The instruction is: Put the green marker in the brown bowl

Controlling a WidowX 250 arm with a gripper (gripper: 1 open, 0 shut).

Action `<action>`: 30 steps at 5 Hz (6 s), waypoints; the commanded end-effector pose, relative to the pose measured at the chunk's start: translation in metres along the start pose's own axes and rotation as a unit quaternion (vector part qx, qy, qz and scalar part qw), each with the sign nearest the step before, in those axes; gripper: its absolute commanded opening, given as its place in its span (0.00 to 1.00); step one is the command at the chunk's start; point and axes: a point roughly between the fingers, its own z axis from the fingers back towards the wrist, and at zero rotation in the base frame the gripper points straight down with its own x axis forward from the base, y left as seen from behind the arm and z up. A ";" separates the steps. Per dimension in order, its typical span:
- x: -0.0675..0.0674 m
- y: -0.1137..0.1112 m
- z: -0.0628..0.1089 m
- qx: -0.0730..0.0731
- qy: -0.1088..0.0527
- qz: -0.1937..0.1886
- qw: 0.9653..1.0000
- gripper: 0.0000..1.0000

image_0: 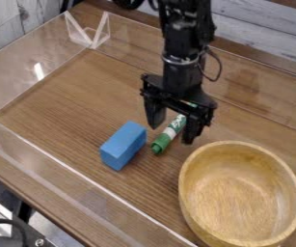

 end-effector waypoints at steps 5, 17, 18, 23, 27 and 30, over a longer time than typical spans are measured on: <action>0.009 -0.007 -0.019 -0.003 -0.031 -0.026 0.999 1.00; 0.006 -0.021 0.029 0.011 -0.033 -0.039 0.999 0.00; 0.001 -0.032 0.034 0.012 -0.039 -0.036 0.999 0.00; -0.031 -0.073 0.040 0.012 -0.054 -0.040 0.998 0.00; -0.052 -0.118 0.027 -0.002 -0.065 -0.026 0.998 0.00; -0.052 -0.112 0.032 -0.022 -0.067 -0.027 0.997 0.00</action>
